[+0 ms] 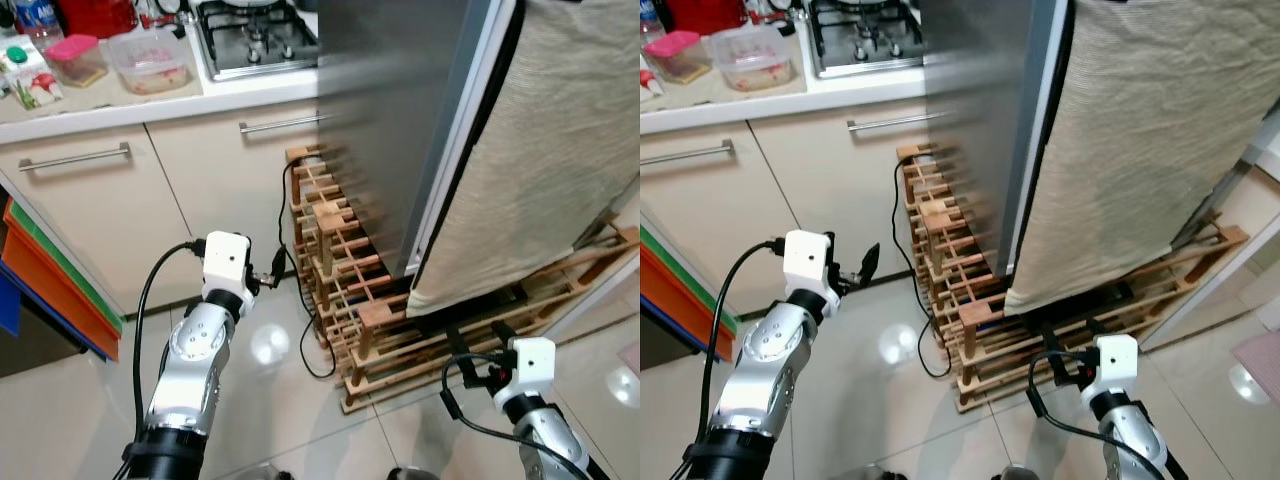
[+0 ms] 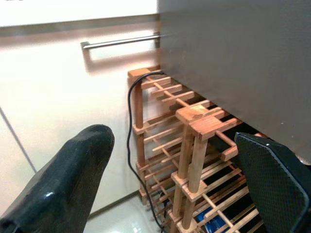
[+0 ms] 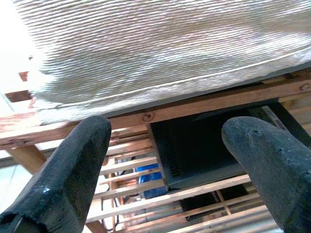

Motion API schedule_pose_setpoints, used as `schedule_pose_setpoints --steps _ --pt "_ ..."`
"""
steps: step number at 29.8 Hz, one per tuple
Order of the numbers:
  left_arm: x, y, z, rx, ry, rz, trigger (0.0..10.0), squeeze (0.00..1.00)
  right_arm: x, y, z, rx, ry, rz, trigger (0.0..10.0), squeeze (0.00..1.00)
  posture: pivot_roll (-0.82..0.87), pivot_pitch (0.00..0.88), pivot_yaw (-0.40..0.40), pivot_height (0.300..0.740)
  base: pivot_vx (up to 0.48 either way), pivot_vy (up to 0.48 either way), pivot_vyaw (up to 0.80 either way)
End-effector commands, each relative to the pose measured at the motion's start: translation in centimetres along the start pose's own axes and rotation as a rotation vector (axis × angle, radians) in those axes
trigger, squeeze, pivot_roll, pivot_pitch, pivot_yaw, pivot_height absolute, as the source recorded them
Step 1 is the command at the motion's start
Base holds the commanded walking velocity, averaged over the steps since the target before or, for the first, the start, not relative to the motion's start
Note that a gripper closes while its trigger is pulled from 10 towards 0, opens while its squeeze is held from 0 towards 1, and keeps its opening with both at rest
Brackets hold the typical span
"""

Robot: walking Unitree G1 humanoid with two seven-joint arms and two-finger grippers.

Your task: Restocking fridge

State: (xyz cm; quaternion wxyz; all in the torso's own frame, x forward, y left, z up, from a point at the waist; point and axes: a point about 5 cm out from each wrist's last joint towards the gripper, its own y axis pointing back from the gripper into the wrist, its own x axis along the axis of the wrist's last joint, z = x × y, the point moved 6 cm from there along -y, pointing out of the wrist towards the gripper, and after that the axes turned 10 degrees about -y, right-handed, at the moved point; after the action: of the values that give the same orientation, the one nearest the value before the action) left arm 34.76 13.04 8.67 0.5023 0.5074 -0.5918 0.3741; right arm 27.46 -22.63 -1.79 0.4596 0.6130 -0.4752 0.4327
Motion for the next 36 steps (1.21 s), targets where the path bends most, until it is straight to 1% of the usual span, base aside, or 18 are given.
schedule_pose_setpoints --steps 1,5,7,10,12,13,14,15,16,18,25,31,33,34,36 --pt "-0.4 0.0 0.4 0.01 -0.021 -0.027 10.0 0.0 0.4 0.0 0.6 -0.036 0.001 0.013 10.0 0.0 -0.08 0.036 0.048 0.74 0.0 0.0 0.0" --pt "-0.1 -0.6 0.5 0.02 0.016 -0.008 10.0 0.0 0.3 0.1 1.2 -0.075 0.028 0.007 10.0 0.0 -0.07 0.03 0.045 0.74 0.0 0.0 0.0" --pt "-0.2 -0.9 0.4 0.035 0.02 -0.015 10.0 0.0 0.4 0.1 1.4 -0.092 0.049 0.005 10.0 0.0 -0.07 0.022 0.042 0.74 0.0 0.0 0.0" --pt "-0.2 -0.9 0.3 0.039 0.02 -0.018 10.0 0.0 0.4 0.1 1.4 -0.097 0.054 0.004 10.0 0.0 -0.07 0.022 0.042 0.74 0.0 0.0 0.0" --pt "-0.4 -1.0 0.6 0.049 0.028 -0.031 10.0 0.0 0.3 0.1 1.5 -0.102 0.033 0.004 10.0 0.0 -0.07 0.019 0.031 0.74 0.0 0.0 0.0" --pt "-0.5 -1.1 0.8 0.052 0.038 -0.037 10.0 0.0 1.4 -0.8 0.3 -0.078 0.032 0.046 10.0 0.0 -0.07 0.018 0.029 0.74 0.0 0.0 0.0" --pt "-0.5 -1.1 0.8 0.052 0.038 -0.037 10.0 0.0 1.4 -0.8 0.3 -0.078 0.032 0.046 10.0 0.0 -0.07 0.018 0.029 0.74 0.0 0.0 0.0" --pt "-0.5 -1.1 0.9 0.053 0.04 -0.038 10.0 0.0 2.3 -1.3 -0.5 -0.062 0.039 0.079 10.0 0.0 -0.07 0.019 0.028 0.74 0.0 0.0 0.0" --pt "-0.5 -1.2 1.0 0.052 0.041 -0.037 10.0 0.0 4.2 -2.2 -2.2 -0.034 0.05 0.129 10.0 0.0 -0.07 0.019 0.028 0.74 0.0 0.0 0.0" --pt "-0.3 -1.2 1.5 0.042 0.038 -0.031 10.0 0.0 6.6 -2.7 -4.4 -0.004 0.06 0.185 10.0 0.0 -0.07 0.02 0.029 0.74 0.0 0.0 0.0" --pt "-0.3 -1.4 1.6 0.033 0.035 -0.031 10.0 0.0 6.4 -2.6 -4.5 -0.005 0.058 0.177 10.0 0.0 -0.07 0.024 0.034 0.74 0.0 0.0 0.0" --pt "0.0 -1.8 1.5 0.035 0.047 -0.018 10.0 0.0 6.7 -2.0 -5.0 -0.027 0.055 0.129 10.0 0.0 -0.07 0.024 0.036 0.74 0.0 0.0 0.0" --pt "0.0 -1.9 1.5 0.034 0.043 -0.019 10.0 0.0 6.7 -2.0 -5.0 -0.026 0.053 0.129 10.0 0.0 -0.07 0.024 0.035 0.74 0.0 0.0 0.0" --pt "0.1 -2.1 1.7 0.028 0.038 -0.019 10.0 0.0 6.9 -1.7 -5.2 -0.003 0.049 0.134 10.0 0.0 -0.07 0.024 0.035 0.74 0.0 0.0 0.0" --pt "0.1 -2.2 1.8 0.019 0.042 -0.018 10.0 0.0 7.0 -1.5 -5.2 0.005 0.054 0.128 10.0 0.0 -0.07 0.024 0.036 0.74 0.0 0.0 0.0"
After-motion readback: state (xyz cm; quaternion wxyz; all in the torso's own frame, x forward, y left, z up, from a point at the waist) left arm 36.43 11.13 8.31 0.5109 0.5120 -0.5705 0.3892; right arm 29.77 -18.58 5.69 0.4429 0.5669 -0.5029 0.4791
